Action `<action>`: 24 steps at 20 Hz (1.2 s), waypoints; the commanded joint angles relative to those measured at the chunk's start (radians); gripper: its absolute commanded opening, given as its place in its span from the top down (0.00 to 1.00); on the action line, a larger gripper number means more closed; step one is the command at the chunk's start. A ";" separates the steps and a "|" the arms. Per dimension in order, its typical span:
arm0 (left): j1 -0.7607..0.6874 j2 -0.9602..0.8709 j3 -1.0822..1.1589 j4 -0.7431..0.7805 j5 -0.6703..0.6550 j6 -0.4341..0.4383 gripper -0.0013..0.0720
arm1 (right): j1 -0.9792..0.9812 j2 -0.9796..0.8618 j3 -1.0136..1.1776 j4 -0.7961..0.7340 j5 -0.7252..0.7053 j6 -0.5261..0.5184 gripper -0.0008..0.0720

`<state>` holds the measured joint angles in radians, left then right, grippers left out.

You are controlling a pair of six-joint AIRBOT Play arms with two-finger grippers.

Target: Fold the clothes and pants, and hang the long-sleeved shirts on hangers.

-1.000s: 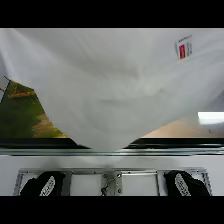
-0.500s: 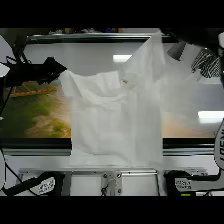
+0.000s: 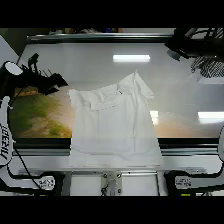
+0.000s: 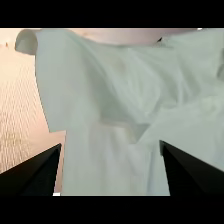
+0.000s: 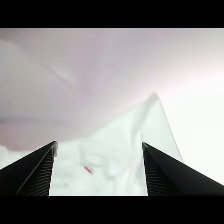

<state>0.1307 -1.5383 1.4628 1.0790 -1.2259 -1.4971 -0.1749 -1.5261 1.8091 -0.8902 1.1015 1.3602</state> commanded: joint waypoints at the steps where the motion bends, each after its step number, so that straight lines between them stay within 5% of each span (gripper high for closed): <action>1: -0.112 -0.010 -0.106 0.097 0.016 -0.003 0.07 | -0.041 0.125 -0.164 -0.220 0.166 0.012 0.20; 6: -0.334 -0.045 -0.224 0.100 0.253 -0.064 0.07 | -0.042 0.366 -0.605 -0.259 0.054 0.025 0.20; 17: -0.368 -0.341 0.088 0.100 0.127 -0.150 0.08 | -0.041 0.470 -1.151 -0.352 -0.060 0.024 0.19; 19: -0.368 -0.341 0.089 0.099 0.130 -0.153 0.74 | -0.040 0.449 -1.209 -0.330 -0.096 0.024 0.19; 20: -0.366 -0.341 0.089 0.099 0.130 -0.153 0.96 | -0.039 0.429 -1.228 -0.303 -0.100 0.022 0.19; 24: -0.340 -0.340 0.137 0.098 0.106 -0.153 0.97 | -0.004 0.326 -1.256 -0.157 -0.100 -0.075 0.19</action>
<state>-0.2230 -1.8748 1.5677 1.1778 -1.1007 -1.6466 -0.2016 -1.1400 0.5858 -1.1381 1.0138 1.3415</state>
